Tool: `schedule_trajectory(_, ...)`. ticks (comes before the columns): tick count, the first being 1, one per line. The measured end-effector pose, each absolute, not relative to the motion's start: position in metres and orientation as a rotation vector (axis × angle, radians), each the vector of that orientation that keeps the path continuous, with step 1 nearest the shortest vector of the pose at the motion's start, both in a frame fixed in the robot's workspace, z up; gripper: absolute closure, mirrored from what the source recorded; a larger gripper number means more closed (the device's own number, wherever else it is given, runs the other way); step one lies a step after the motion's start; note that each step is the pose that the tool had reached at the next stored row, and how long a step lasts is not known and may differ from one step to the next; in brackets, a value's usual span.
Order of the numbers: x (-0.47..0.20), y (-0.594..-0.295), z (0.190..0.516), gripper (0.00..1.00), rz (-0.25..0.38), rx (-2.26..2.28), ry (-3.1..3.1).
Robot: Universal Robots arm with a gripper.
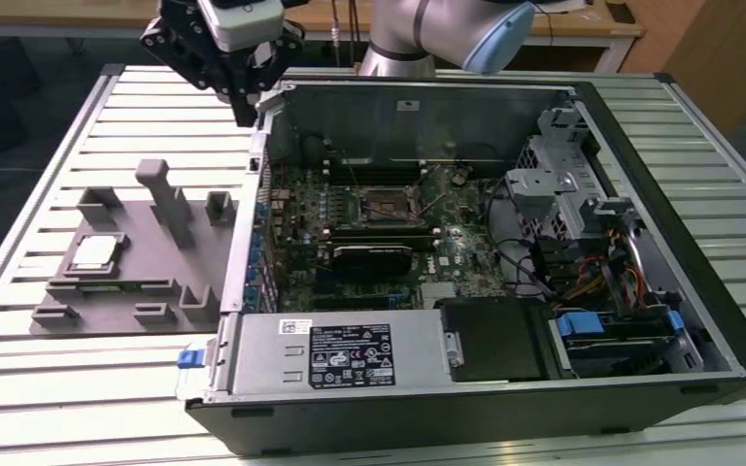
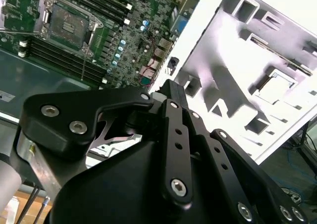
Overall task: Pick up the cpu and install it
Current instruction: 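Reach for the cpu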
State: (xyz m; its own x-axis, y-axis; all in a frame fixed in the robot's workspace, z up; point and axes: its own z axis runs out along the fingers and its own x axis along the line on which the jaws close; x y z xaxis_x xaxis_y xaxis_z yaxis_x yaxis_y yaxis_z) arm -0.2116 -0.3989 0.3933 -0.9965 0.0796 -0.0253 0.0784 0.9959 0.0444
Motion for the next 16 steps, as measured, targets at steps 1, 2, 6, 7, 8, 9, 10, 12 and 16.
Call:
schedule_trajectory(1, -0.213, -0.399, 0.393, 0.89, 0.068, 0.123, 3.111)
schedule_trajectory(2, -0.215, -0.399, 0.393, 0.89, 0.068, 0.124, 3.111)
schedule_trajectory(6, -0.221, -0.399, 0.393, 0.89, 0.068, 0.125, 3.111)
schedule_trajectory(7, -0.223, -0.399, 0.393, 0.89, 0.068, 0.125, 3.111)
schedule_trajectory(8, -0.224, -0.399, 0.393, 0.89, 0.068, 0.125, 3.111)
schedule_trajectory(9, -0.225, -0.399, 0.393, 0.89, 0.068, 0.126, 3.111)
schedule_trajectory(10, -0.227, -0.399, 0.393, 0.89, 0.068, 0.126, 3.111)
schedule_trajectory(12, -0.230, -0.399, 0.393, 0.89, 0.068, 0.126, 3.111)
schedule_trajectory(16, -0.237, -0.399, 0.393, 0.89, 0.068, 0.127, 3.111)
